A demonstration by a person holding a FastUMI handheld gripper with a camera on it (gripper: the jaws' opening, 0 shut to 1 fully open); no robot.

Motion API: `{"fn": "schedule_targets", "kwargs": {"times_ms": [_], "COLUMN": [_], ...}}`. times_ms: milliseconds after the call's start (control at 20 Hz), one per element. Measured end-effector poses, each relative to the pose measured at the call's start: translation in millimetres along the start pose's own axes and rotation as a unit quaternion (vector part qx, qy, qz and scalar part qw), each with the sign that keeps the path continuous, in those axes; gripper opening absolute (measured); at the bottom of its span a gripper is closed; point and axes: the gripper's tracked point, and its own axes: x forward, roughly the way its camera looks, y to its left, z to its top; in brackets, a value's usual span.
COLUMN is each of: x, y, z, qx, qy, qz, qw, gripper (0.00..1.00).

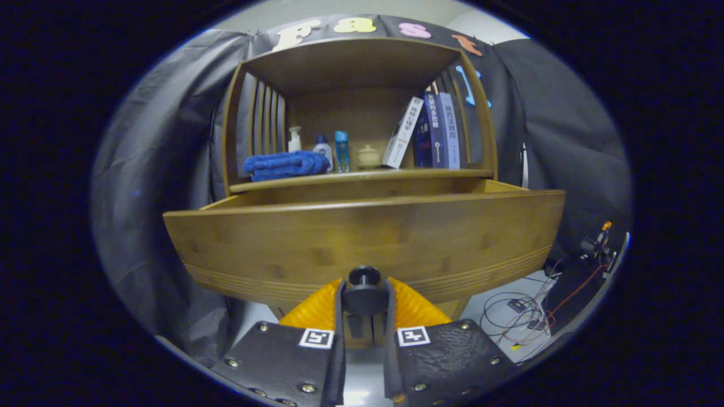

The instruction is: Pull open the drawer, take out the items inside it, and place them on the countertop above the cabinet.

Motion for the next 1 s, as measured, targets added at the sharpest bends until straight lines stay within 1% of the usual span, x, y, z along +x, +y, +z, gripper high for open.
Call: {"fn": "schedule_targets", "kwargs": {"times_ms": [50,150,300,550,600,650,700,750,850,900,1000], "x": [3.1,6.4,1.5,-6.6,-9.7,-15.6,-20.0,-21.4,-25.2,-24.4,-18.5], "y": [-0.4,-1.5,0.0,-0.8,-0.7,0.4,2.1,2.3,-5.7,-4.1,9.4], "z": [5.5,2.2,1.7,0.0,-1.3,-0.9,10.2,24.4,54.0,70.8,103.1], "qx": [-0.004,-0.013,0.004,-0.034,-0.034,-0.028,-0.024,-0.027,-0.042,-0.047,-0.041], "qy": [0.000,0.016,0.024,0.013,0.022,0.028,0.022,0.015,0.008,0.001,-0.011], "qz": [0.002,0.000,-0.004,-0.005,-0.002,0.001,0.007,0.009,-0.008,-0.011,0.001], "qw": [1.000,1.000,1.000,0.999,0.999,0.999,0.999,0.999,0.999,0.999,0.999], "gripper": [0.27,0.27,0.27,0.27,0.27,0.33,0.40,0.48,0.65,0.65,0.70]}}
